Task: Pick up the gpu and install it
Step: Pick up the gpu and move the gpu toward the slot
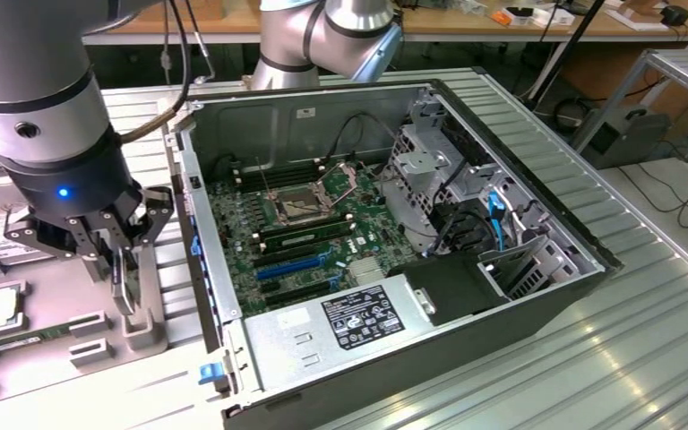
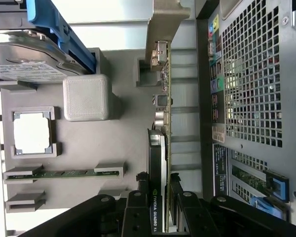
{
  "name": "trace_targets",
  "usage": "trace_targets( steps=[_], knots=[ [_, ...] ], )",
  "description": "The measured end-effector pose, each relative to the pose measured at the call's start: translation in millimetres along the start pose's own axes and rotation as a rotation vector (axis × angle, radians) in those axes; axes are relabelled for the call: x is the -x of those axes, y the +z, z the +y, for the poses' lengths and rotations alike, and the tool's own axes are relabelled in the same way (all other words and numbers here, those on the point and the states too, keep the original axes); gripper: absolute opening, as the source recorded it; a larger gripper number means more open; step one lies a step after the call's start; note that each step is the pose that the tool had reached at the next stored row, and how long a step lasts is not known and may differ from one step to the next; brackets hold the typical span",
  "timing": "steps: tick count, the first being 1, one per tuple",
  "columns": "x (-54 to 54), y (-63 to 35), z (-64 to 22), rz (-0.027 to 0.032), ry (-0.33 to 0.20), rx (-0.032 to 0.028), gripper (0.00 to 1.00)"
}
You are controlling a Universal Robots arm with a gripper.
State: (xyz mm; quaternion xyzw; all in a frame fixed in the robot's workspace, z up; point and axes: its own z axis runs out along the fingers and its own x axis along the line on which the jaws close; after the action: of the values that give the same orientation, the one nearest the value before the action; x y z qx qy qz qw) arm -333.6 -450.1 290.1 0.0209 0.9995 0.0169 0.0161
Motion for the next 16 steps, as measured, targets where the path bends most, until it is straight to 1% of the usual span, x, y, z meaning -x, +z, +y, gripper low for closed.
trace_targets(
  steps=[1,4,9,12,16],
  knots=[
    [0.1,-3.9,0.1,0.0001,0.000,-0.0001,0.27],
    [0.3,-10.5,0.4,0.0002,0.000,-0.0002,0.27],
    [0.5,-17.1,0.6,0.0002,0.000,-0.0001,0.27],
    [0.7,-24.2,0.8,0.0003,0.000,-0.0002,0.27],
    [0.9,-30.2,1.1,0.0004,0.000,-0.0002,0.27]
  ],
)
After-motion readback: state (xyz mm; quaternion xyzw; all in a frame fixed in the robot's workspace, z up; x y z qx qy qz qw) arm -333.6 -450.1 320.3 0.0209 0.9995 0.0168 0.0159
